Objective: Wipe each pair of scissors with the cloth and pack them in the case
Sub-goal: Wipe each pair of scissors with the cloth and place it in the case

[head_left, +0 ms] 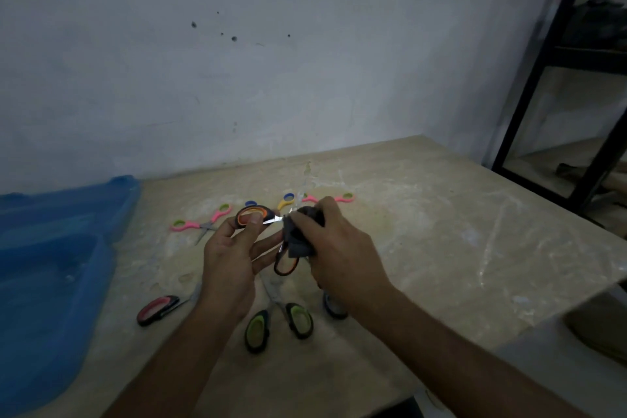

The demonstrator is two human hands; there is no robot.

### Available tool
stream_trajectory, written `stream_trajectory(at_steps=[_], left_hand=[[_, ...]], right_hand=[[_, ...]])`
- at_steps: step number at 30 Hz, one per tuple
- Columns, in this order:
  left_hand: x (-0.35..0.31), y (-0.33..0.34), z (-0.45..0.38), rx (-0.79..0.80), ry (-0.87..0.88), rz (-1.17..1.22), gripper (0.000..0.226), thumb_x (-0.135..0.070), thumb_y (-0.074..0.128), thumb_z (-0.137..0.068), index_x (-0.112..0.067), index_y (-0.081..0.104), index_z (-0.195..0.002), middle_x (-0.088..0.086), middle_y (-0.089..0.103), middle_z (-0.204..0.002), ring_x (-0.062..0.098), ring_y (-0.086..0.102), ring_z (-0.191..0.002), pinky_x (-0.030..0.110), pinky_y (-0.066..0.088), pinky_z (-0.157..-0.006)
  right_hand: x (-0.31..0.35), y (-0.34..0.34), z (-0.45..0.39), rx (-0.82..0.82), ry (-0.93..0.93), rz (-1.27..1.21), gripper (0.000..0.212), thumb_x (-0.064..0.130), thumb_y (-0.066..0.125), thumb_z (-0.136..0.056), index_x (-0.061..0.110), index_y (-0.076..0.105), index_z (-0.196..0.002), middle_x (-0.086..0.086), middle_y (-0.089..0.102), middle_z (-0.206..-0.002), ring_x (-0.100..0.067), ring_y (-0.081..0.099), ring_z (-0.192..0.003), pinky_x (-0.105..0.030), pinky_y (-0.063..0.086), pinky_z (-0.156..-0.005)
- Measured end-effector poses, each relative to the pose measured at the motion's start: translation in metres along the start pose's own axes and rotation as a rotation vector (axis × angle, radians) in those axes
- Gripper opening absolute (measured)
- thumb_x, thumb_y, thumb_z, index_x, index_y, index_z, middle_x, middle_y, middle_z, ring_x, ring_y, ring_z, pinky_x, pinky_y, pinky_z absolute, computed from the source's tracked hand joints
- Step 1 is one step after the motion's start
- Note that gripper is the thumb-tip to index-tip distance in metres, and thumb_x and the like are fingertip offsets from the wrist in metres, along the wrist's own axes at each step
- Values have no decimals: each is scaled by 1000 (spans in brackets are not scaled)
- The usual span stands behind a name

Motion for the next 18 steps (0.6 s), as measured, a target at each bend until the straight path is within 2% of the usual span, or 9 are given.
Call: stream_trajectory(at_steps=[2, 5, 7, 9, 11, 14, 16, 18], left_hand=[[-2, -2, -1, 8, -17, 10, 11, -14, 57, -100, -11, 67, -102, 5, 80, -100, 24, 78, -83, 30, 63, -63], [-5, -7, -5, -17, -5, -23, 9, -14, 58, -100, -11, 67, -102, 6, 80, -100, 24, 78, -82, 31, 64, -66], [-8, -8, -7, -25, 13, -45, 9, -14, 59, -99, -11, 67, -102, 7, 80, -100, 26, 79, -82, 32, 64, -67], [-8, -7, -7, -21, 34, -64, 11, -14, 59, -99, -8, 67, -105, 6, 80, -100, 28, 78, -83, 34, 65, -69], [-7, -5, -3, -11, 65, -110, 14, -15, 59, -100, -6, 66, -108, 5, 80, -101, 28, 78, -83, 34, 65, -68], [-8, -1, 3, 33, 102, -142, 16, -15, 57, -100, -5, 66, -111, 6, 80, -101, 30, 78, -82, 33, 63, -65], [-8, 1, 5, 69, 112, -163, 17, -14, 56, -101, -4, 65, -111, 6, 80, -99, 31, 78, -81, 34, 63, -64], [-9, 1, 6, 84, 116, -183, 17, -13, 56, -101, -3, 64, -113, 7, 80, -98, 32, 78, -80, 33, 62, -63]], right_hand=[[-16, 4, -2, 10, 27, 34, 50, 12, 72, -76, 21, 59, -124, -13, 53, -110, -33, 62, -68, -30, 37, -44], [-58, -5, -2, 27, 236, 91, 40, 12, 62, -88, 22, 60, -127, -11, 47, -115, -31, 60, -72, -37, 50, -54], [-71, -17, -1, 4, 312, 97, 40, 11, 61, -88, 21, 64, -127, -10, 49, -115, -29, 56, -68, -37, 51, -56], [-64, -28, -3, -59, 260, 55, 40, 14, 62, -84, 20, 68, -122, -9, 54, -111, -30, 57, -64, -34, 49, -52], [-43, -35, -6, -81, 102, -10, 41, 23, 61, -80, 25, 68, -120, -6, 56, -107, -29, 61, -67, -34, 52, -51], [-10, -25, -10, 42, -131, -12, 43, 29, 49, -81, 28, 63, -122, -8, 55, -107, -30, 62, -69, -36, 52, -47], [-3, -12, -11, 85, -182, 67, 47, 28, 42, -83, 24, 61, -126, -13, 53, -110, -34, 61, -65, -36, 49, -41], [-11, -6, -13, 76, -154, 108, 43, 22, 54, -86, 22, 59, -128, -15, 52, -111, -36, 61, -66, -35, 46, -41]])
Point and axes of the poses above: each hand's wrist, its own z-axis away from the middle knuckle, its own y-axis out of the palm, x = y × z, the point moved 1 cm from there along -z, towards the middle knuckle
